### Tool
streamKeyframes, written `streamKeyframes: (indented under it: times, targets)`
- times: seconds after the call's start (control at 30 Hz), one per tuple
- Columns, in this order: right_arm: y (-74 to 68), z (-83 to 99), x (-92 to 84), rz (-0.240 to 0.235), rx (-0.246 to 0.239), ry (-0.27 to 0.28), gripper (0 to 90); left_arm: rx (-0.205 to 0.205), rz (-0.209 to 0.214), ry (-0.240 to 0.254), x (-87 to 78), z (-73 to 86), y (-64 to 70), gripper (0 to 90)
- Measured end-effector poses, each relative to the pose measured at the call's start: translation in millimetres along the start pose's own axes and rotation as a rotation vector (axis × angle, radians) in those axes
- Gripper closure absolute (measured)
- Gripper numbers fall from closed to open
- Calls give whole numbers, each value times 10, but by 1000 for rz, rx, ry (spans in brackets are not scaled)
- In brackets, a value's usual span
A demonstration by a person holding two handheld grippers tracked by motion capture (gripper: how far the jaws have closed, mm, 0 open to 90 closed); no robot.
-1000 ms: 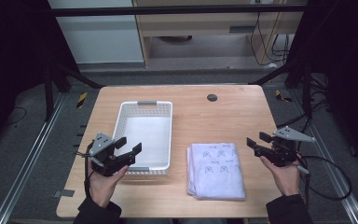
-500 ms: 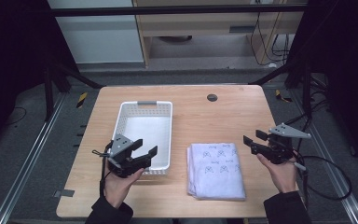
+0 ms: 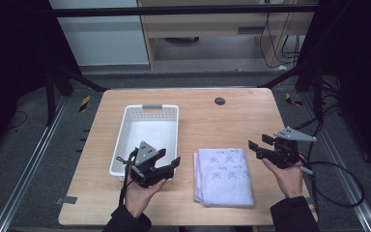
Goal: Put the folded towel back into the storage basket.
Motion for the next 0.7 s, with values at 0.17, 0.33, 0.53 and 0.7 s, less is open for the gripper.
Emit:
streamKeyframes:
  times: [0.17,0.33,0.53,0.7]
  targets:
    - [-13,16,27,-4,-1,-7,375,4,19,-18,72,18,64,404]
    - [-46,33,62,-5,-17,-16,367,4,39,-41,168,45,145,412]
    - [-66,49,90,-2,-30,-27,359,24,42,-70,265,86,223,414]
    - [-75,60,113,-3,-38,-31,350,27,50,-78,313,109,268,414]
Point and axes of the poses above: each handheld gripper's, and its own axes: x roughly forward along the jaws, z roughly out of its underside, y roughly to its right, the point moved 3 cm from there along x, roughly forward along the jaws, and after that the axes turned 15 degrees about z, right-handed, at the moved point
